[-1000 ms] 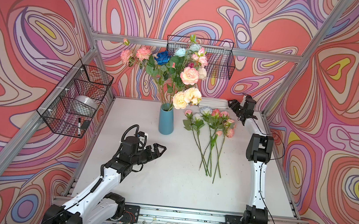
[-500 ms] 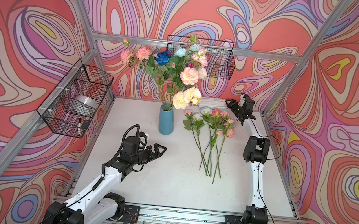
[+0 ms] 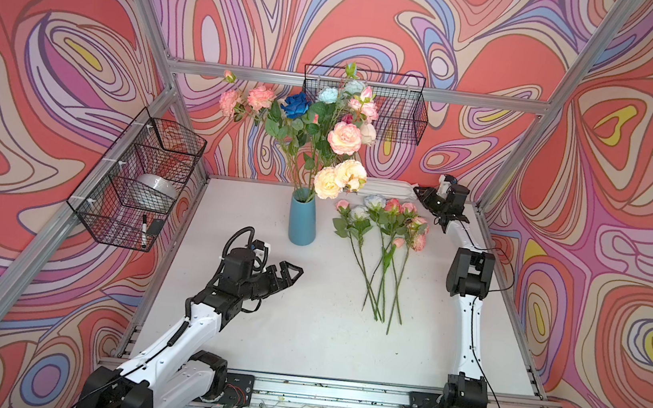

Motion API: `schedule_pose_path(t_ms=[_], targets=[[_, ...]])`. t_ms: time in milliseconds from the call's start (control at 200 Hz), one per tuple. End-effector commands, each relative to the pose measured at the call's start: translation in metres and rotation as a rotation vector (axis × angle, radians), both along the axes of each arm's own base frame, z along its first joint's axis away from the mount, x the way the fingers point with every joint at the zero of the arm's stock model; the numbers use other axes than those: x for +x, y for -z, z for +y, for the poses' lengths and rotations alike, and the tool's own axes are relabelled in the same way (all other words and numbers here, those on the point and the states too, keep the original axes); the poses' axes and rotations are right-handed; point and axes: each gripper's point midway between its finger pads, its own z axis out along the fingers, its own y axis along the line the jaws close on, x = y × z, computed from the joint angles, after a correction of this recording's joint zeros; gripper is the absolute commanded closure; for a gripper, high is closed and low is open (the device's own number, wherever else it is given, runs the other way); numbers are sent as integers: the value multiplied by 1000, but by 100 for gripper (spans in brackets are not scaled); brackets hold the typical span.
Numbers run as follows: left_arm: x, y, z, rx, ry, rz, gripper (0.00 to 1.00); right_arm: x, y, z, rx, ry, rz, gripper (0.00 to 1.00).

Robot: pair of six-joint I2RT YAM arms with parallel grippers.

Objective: Arrange flowers in a vase
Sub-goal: Pick up the vase from the top-center of the table.

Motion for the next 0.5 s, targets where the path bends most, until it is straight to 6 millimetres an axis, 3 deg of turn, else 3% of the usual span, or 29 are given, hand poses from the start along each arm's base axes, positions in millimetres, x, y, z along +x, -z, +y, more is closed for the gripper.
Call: schedule_pose_path(t_ms=[0,170,265,421,496], targets=[[0,-3,-2,-7,10,-15,6,-12,-26,38,52,-137,-44,67],[0,-3,-2,-7,8,-16,6,-26,-24,63,37,-210,-33,65],[0,-3,-2,-5,8,-17,6,-27,-19,68,34,-223,-25,76],[-1,-1,-1,0,7,-10,6,-30,-36,72,37,-226,-75,100],[-2,-1,-1,1,8,-13,6,-31,-45,75,14,-226,-92,100]])
